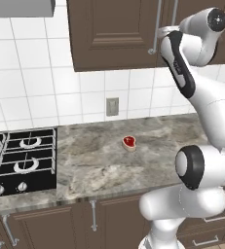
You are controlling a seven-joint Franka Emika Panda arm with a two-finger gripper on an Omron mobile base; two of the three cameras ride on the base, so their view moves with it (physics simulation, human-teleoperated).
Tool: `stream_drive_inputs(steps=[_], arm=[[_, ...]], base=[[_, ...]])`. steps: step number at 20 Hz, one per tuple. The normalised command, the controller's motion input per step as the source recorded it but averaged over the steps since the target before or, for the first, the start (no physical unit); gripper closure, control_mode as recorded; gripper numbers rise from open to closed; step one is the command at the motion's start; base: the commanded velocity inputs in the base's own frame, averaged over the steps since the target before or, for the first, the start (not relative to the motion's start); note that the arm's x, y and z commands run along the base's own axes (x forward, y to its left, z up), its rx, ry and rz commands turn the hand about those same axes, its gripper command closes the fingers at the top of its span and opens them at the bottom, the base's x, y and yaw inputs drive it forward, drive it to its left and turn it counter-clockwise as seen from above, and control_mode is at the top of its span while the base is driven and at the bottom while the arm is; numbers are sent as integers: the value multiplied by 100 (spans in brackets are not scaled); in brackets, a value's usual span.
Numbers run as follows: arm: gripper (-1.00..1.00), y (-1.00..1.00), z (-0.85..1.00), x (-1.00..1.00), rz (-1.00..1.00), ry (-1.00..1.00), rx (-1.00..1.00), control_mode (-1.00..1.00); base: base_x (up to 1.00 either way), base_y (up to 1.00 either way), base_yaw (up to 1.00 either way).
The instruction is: Retrieve the tupperware from the cabinet, then place the raw meat into the tupperware to avoid contamination.
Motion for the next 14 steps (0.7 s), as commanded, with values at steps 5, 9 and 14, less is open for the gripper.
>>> stream_drive_inputs(steps=[5,9,14], arm=[[100,-5,-33,14,1,5,0,-100],[100,-37,-14,0,3,1,2,-100],[100,-60,-1,0,0,2,1,-100]], base=[[0,0,0],[0,0,0],[0,0,0]])
